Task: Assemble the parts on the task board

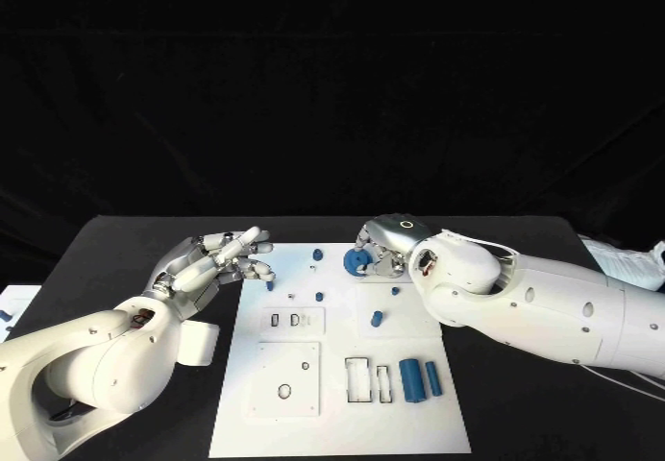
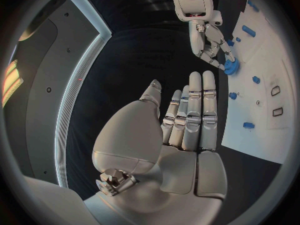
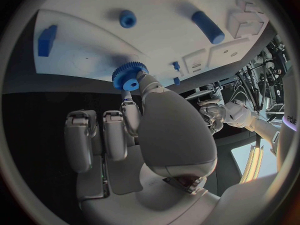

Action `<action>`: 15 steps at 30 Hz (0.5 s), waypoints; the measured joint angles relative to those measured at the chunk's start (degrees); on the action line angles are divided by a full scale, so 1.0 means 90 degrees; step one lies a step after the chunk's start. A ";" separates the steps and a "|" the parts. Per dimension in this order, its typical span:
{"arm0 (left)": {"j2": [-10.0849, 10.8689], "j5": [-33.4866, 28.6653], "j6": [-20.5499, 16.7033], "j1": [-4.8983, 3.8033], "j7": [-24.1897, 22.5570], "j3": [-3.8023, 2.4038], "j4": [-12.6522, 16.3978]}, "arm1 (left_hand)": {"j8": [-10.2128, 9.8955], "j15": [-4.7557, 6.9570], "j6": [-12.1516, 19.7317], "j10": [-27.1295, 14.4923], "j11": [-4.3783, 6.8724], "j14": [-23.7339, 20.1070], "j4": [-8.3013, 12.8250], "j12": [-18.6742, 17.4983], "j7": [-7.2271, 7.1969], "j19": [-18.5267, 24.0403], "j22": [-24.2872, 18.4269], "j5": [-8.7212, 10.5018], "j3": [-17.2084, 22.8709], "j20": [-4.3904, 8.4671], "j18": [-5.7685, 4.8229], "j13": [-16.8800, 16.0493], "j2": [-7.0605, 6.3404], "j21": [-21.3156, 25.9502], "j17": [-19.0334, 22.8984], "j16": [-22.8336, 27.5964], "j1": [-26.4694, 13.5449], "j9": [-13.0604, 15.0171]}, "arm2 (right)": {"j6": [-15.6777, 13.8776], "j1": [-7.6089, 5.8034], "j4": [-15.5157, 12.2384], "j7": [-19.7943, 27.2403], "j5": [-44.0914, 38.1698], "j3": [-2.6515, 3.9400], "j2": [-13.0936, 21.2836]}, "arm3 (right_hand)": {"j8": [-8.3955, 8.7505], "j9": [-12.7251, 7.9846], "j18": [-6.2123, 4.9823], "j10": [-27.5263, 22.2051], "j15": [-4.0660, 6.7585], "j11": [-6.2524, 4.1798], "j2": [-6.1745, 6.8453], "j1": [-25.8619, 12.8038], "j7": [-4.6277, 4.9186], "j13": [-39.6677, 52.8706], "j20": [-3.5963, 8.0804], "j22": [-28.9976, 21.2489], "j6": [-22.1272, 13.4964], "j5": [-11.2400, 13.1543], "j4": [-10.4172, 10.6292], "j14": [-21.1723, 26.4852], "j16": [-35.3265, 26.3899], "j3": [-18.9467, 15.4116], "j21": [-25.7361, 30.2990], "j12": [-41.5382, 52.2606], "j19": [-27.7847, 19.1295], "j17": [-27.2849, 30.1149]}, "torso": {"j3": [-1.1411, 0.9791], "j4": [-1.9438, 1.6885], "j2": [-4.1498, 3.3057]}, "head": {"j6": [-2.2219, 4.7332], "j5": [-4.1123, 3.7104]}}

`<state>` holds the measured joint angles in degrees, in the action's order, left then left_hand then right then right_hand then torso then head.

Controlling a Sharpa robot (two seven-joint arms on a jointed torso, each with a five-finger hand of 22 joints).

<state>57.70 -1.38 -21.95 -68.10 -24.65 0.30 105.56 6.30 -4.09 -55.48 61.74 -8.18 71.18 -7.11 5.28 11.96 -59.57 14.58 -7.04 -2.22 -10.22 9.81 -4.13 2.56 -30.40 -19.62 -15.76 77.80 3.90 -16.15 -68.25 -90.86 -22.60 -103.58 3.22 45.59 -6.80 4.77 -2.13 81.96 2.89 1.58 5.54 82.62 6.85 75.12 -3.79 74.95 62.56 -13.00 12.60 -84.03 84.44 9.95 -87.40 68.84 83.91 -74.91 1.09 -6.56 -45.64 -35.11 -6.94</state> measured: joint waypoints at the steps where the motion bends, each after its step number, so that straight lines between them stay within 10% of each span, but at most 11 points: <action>1: -0.0002 0.0000 0.0002 0.0000 0.0001 0.0000 0.0000 | 0.0000 0.0000 0.0000 0.0000 0.0000 0.0000 0.0000 0.0000 0.0000 0.0000 0.0000 0.0000 0.0000 0.0000 0.0000 0.0000 0.0000 0.0000 0.0000 0.0000 0.0000 0.0000 | -0.0055 -0.0001 -0.0029 0.0000 -0.0032 0.0000 -0.0052 | 0.0011 -0.0002 0.0000 0.0000 0.0000 0.0000 -0.0006 -0.0006 0.0000 0.0000 0.0000 0.0001 0.0000 -0.0001 -0.0001 0.0000 0.0000 0.0006 0.0000 -0.0009 0.0000 0.0000 | 0.0000 -0.0001 0.0000 | 0.0002 0.0000; 15: -0.0024 -0.0001 0.0016 0.0000 0.0010 0.0000 -0.0017 | 0.0000 0.0000 0.0000 0.0000 0.0000 0.0000 0.0000 0.0000 0.0000 0.0000 -0.0001 0.0000 0.0000 0.0000 0.0000 0.0000 0.0000 0.0000 0.0001 0.0000 0.0000 0.0000 | -0.0375 0.0004 0.0278 -0.0001 -0.0331 -0.0067 -0.0822 | 0.0075 -0.0003 0.0000 0.0020 -0.0001 -0.0021 -0.0039 -0.0039 0.0000 0.0004 -0.0001 0.0000 0.0000 -0.0036 0.0014 0.0000 0.0000 0.0023 0.0000 -0.0037 0.0000 0.0001 | 0.0001 -0.0010 -0.0008 | -0.0003 0.0051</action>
<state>57.48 -1.38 -21.81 -68.10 -24.56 0.30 105.41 6.30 -4.09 -55.48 61.74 -8.18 71.19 -7.11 5.28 11.96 -59.57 14.57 -7.04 -2.22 -10.22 9.81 -4.13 2.56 -30.40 -19.61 -15.76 77.80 3.90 -19.52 -68.21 -88.35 -22.61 -106.56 2.62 38.19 -6.13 4.75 -2.13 82.15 2.88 1.39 5.19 82.26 6.85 75.16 -3.79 74.94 62.56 -13.32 12.73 -84.03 84.44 10.16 -87.39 68.50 83.91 -74.90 1.10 -6.65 -45.71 -35.13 -6.48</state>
